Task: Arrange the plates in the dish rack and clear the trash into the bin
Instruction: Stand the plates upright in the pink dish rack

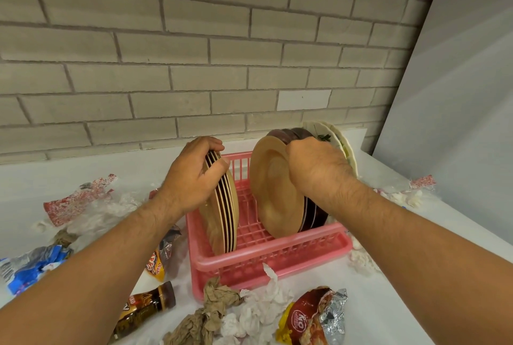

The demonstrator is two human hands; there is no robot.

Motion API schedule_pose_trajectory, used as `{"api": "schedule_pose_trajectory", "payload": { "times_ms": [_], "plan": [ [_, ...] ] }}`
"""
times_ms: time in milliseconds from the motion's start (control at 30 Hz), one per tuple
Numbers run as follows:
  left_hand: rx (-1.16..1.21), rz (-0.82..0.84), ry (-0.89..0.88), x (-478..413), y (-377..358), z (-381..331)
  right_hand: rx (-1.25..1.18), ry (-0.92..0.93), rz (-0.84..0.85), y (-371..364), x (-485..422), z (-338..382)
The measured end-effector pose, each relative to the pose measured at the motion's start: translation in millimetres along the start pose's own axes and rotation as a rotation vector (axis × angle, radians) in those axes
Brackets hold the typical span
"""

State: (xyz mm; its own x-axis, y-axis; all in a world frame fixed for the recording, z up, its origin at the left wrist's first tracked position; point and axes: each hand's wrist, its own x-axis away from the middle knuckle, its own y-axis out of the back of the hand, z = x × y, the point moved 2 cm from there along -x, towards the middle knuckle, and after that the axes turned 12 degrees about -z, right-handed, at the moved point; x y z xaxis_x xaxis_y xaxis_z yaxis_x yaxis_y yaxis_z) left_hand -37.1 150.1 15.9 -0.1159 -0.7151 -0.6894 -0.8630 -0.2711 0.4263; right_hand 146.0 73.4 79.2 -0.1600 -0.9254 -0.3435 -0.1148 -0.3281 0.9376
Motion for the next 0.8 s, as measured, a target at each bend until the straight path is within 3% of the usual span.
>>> {"api": "schedule_pose_trajectory", "payload": {
  "times_ms": [200,333,433,633,800],
  "plan": [
    [0.022,-0.007,-0.002,2,-1,1,0.045,0.035,-0.024,-2,2,3],
    [0.024,-0.015,-0.003,2,-2,3,-0.047,-0.026,-0.015,-1,2,5],
    [0.038,-0.013,-0.004,3,-2,5,-0.219,-0.006,-0.092,-6,8,12],
    [0.050,-0.030,-0.027,3,-4,9,-0.861,0.026,-0.082,-42,33,45],
    [0.075,-0.026,0.015,5,-4,11,-0.929,0.013,-0.266,-68,42,61]
  ]
}}
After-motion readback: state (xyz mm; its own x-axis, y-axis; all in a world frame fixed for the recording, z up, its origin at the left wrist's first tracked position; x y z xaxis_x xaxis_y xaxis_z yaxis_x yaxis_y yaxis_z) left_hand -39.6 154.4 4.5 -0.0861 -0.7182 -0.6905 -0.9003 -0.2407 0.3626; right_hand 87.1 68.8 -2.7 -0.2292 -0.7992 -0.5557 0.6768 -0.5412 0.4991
